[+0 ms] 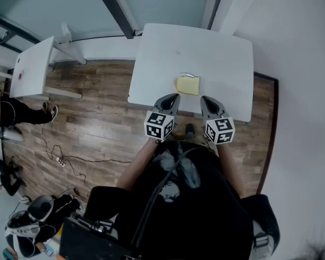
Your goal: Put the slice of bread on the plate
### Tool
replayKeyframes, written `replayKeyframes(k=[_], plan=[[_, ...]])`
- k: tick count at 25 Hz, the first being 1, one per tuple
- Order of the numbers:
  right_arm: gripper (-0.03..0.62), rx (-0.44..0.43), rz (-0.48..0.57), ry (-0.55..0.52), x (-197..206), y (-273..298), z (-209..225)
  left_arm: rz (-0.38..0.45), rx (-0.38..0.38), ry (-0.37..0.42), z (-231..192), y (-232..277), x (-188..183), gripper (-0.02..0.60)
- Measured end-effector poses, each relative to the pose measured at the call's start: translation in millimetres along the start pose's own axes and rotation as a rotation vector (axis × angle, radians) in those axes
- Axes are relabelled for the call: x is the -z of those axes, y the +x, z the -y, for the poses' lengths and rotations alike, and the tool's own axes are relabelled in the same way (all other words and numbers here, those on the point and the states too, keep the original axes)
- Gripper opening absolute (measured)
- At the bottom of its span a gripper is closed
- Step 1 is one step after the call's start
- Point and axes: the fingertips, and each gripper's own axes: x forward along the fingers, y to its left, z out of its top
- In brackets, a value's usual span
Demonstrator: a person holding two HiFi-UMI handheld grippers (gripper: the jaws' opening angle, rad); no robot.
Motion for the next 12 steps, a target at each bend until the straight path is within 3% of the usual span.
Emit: replayKeyframes(k=[12], plan=[[0.008,-0.011,-0.001,0.002,2.2,-5.0,0.2,0.001,-0.009,0.002,2.6,-2.3,3.9,0.006]])
